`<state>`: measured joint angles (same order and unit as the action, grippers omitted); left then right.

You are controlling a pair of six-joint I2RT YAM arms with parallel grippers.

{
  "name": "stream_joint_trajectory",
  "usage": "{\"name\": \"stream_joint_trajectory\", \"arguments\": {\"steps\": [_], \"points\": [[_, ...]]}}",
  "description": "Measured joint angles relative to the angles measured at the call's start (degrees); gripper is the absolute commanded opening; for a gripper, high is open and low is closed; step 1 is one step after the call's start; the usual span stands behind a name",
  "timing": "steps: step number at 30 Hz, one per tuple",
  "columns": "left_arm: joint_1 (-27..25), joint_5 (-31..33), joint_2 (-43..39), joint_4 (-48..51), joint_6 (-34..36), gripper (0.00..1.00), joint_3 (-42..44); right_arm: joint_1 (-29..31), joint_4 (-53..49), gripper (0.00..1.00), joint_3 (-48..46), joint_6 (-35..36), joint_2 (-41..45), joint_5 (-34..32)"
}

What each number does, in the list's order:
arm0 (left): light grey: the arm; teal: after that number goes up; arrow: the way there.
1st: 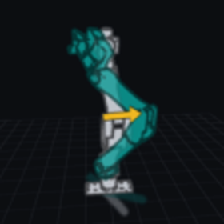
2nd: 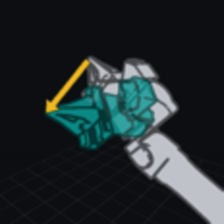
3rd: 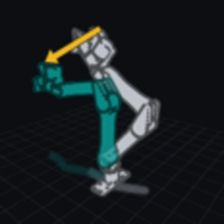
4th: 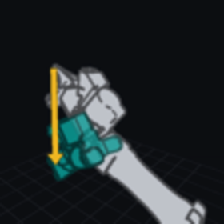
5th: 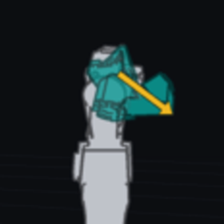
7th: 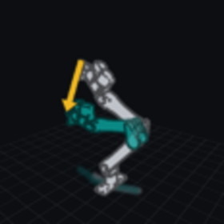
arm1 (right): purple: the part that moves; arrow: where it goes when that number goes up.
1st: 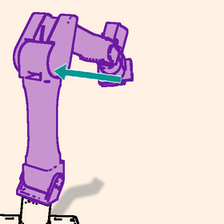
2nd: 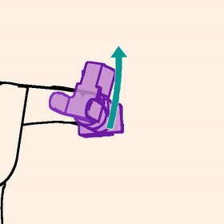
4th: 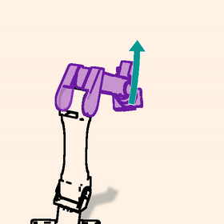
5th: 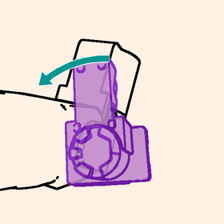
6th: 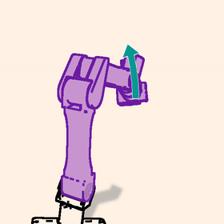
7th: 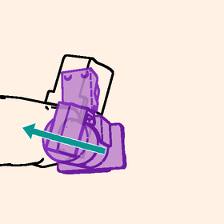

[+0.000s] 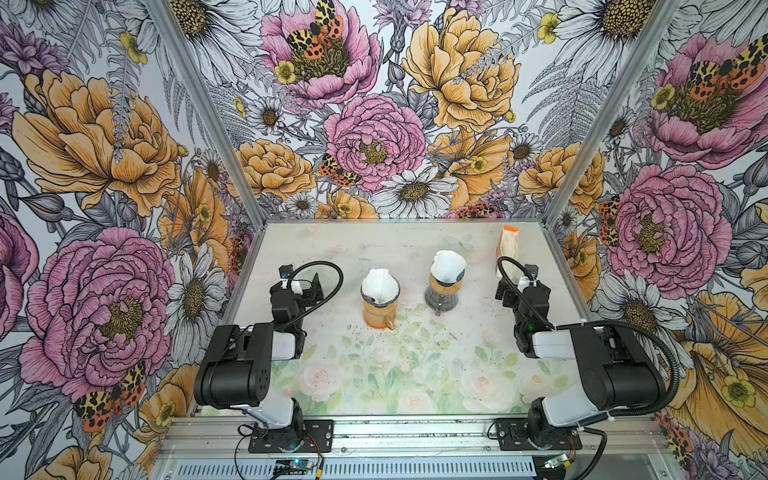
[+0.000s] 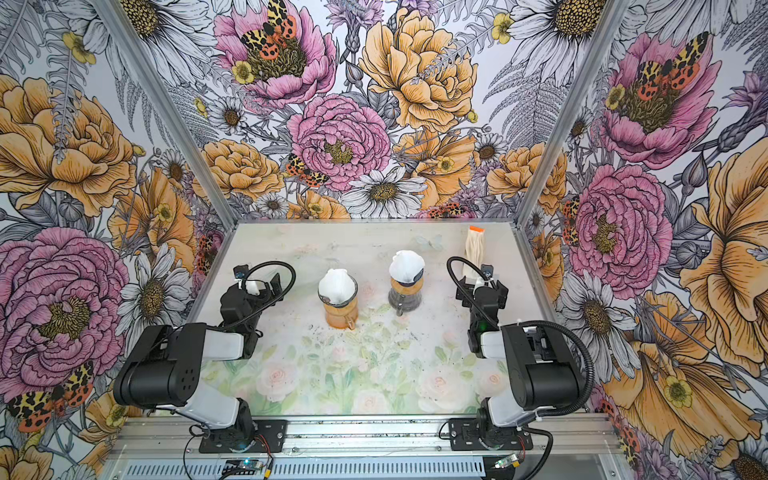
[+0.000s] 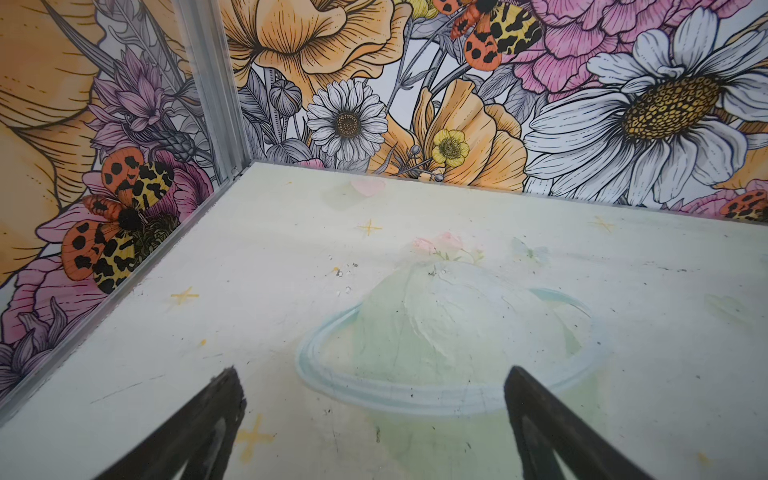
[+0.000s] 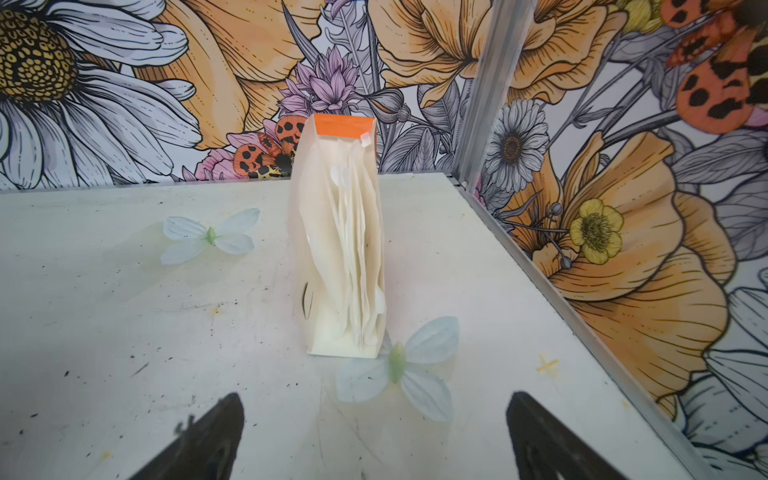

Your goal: Place the coffee filter in the dripper

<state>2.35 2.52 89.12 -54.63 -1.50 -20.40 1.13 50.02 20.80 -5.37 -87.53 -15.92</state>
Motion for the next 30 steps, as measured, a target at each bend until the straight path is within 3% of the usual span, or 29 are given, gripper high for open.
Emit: {"name": "stream_joint_trajectory", "arguments": {"steps": [30], "points": [[-0.7, 1.7, 0.0, 0.4, 0.2, 0.99, 0.0, 0.0, 0.0, 1.0, 0.0, -1.1, 0.0, -2.1]]}}
